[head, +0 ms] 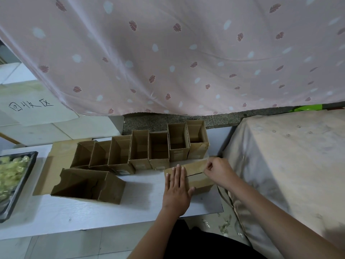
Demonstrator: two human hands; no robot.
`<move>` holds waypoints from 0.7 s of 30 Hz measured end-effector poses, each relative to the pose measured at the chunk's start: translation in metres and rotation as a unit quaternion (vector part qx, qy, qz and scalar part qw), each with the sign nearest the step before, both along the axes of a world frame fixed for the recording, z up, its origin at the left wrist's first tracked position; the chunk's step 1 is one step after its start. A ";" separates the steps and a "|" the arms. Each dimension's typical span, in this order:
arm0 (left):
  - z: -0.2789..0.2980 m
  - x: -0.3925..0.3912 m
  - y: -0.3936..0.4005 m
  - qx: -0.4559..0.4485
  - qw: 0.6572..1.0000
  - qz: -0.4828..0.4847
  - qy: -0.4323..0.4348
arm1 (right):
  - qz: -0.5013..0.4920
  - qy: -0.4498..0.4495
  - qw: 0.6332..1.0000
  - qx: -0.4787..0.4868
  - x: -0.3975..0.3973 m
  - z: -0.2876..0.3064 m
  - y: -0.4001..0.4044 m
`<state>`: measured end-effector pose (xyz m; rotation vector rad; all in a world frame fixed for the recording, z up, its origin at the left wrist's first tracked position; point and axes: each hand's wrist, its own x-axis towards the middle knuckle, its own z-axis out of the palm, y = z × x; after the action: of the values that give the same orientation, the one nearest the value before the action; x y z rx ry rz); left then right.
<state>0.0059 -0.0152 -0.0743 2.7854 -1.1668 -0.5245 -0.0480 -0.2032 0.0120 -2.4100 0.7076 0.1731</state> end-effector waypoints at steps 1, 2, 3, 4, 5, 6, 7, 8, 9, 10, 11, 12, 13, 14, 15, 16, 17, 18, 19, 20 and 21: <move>0.000 0.000 0.000 0.002 1.000 0.000 -0.001 | -0.020 -0.006 1.000 0.019 -0.003 0.000 -0.002; -0.001 0.001 0.000 0.004 1.000 -0.001 -0.002 | -0.033 -0.009 0.999 0.033 -0.006 0.000 -0.004; -0.002 0.001 0.000 0.006 1.000 -0.001 -0.001 | -0.041 -0.009 0.998 0.041 -0.009 -0.001 -0.007; -0.002 0.001 0.000 0.008 1.000 -0.001 0.001 | -0.044 -0.011 0.998 0.041 -0.012 -0.001 -0.010; -0.002 0.001 0.000 0.009 1.000 -0.001 0.000 | -0.042 -0.012 0.998 0.033 -0.015 -0.002 -0.013; -0.003 0.001 0.000 0.010 1.000 -0.001 0.000 | -0.037 -0.012 0.999 0.021 -0.017 -0.002 -0.015; -0.002 0.001 0.000 0.011 1.000 -0.001 0.001 | -0.029 -0.005 1.000 0.006 -0.019 -0.002 -0.017; -0.002 0.001 0.000 0.010 1.000 -0.001 0.002 | -0.021 0.007 1.000 -0.012 -0.021 -0.002 -0.017; -0.002 0.001 0.000 0.010 1.000 0.000 0.003 | -0.014 0.020 0.999 -0.031 -0.022 -0.002 -0.017; -0.002 0.001 0.000 0.011 1.000 -0.001 0.002 | -0.009 0.026 0.999 -0.043 -0.022 -0.002 -0.015; -0.001 0.001 0.000 0.011 1.000 -0.002 0.002 | -0.006 0.025 0.999 -0.046 -0.021 -0.003 -0.013; -0.001 0.001 0.000 0.010 1.000 -0.002 0.003 | 0.000 0.015 0.999 -0.038 -0.020 -0.004 -0.010; 0.000 0.001 0.000 0.008 1.000 -0.003 0.004 | 0.009 -0.001 1.000 -0.023 -0.019 -0.005 -0.007; 0.000 0.001 0.000 0.006 1.000 -0.003 0.004 | 0.018 -0.020 1.000 -0.004 -0.018 -0.006 -0.005; 0.000 0.000 0.000 0.004 1.000 -0.002 0.004 | 0.023 -0.034 0.999 0.011 -0.018 -0.006 -0.002; 0.000 0.000 0.001 0.004 1.000 -0.002 0.002 | 0.021 -0.040 0.999 0.020 -0.017 -0.007 -0.001; -0.001 0.000 0.001 0.003 1.000 -0.002 0.001 | 0.014 -0.040 0.999 0.022 -0.017 -0.008 -0.001; -0.001 0.000 0.002 0.003 1.000 0.000 0.000 | 0.002 -0.038 0.999 0.026 -0.016 -0.008 -0.002; -0.001 0.001 0.002 0.002 1.000 0.004 0.001 | -0.008 -0.031 0.999 0.029 -0.016 -0.009 -0.003; -0.001 0.002 0.003 0.002 1.000 0.006 0.001 | -0.016 -0.020 0.999 0.036 -0.017 -0.010 -0.004; -0.001 0.002 0.003 0.004 1.000 0.007 0.001 | -0.018 -0.005 0.999 0.041 -0.019 -0.010 -0.006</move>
<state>0.0084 -0.0118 -0.0752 2.7963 -1.1465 -0.5315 -0.0666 -0.2090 0.0016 -2.3167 0.7247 0.1710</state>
